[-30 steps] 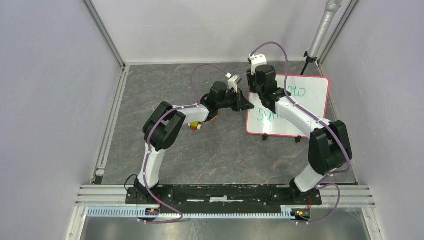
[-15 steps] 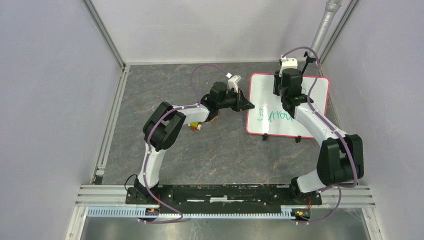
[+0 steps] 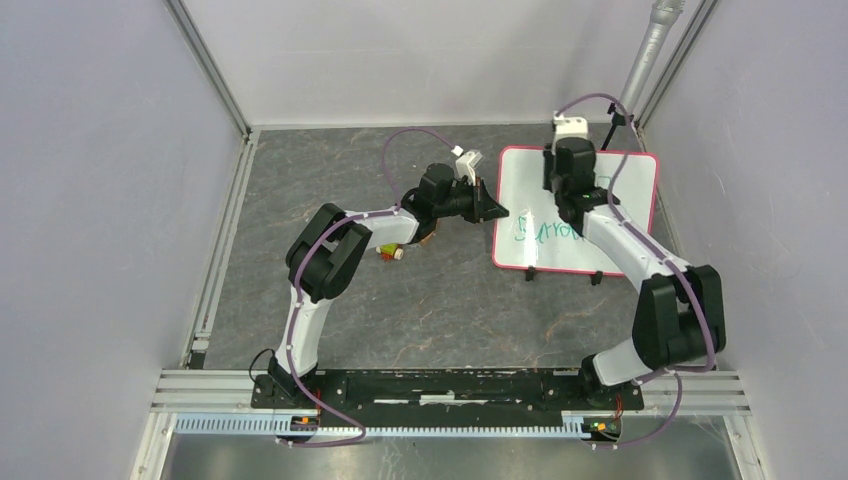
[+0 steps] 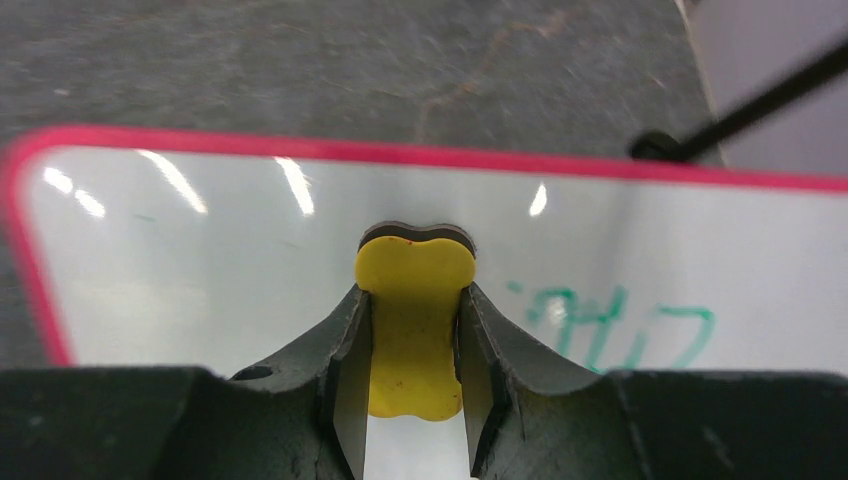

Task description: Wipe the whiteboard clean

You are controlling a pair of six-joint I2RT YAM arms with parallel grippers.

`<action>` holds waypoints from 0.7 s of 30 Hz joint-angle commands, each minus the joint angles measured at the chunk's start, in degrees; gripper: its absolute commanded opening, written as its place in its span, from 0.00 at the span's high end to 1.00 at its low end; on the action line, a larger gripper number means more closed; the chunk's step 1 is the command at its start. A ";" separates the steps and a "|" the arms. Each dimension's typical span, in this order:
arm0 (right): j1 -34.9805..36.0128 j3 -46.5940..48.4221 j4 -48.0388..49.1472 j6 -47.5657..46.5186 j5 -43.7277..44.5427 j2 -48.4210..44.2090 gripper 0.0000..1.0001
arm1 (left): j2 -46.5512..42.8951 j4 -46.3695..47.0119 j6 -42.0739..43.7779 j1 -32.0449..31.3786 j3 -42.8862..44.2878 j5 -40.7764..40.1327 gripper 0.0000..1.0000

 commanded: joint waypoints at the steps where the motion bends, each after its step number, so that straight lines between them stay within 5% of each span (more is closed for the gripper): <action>1: 7.02 8.83 -2.28 -1.10 -1.19 6.30 0.66 | 2.16 -7.41 9.53 0.47 -1.79 -12.89 0.98; 11: 12.18 18.89 -9.54 -0.06 0.68 14.09 0.66 | 2.21 -7.80 9.53 0.40 -1.59 -13.04 0.98; 21: 0.44 9.32 -9.98 -0.12 -0.49 6.42 0.65 | 1.98 -7.42 9.65 0.38 -2.03 -13.31 0.98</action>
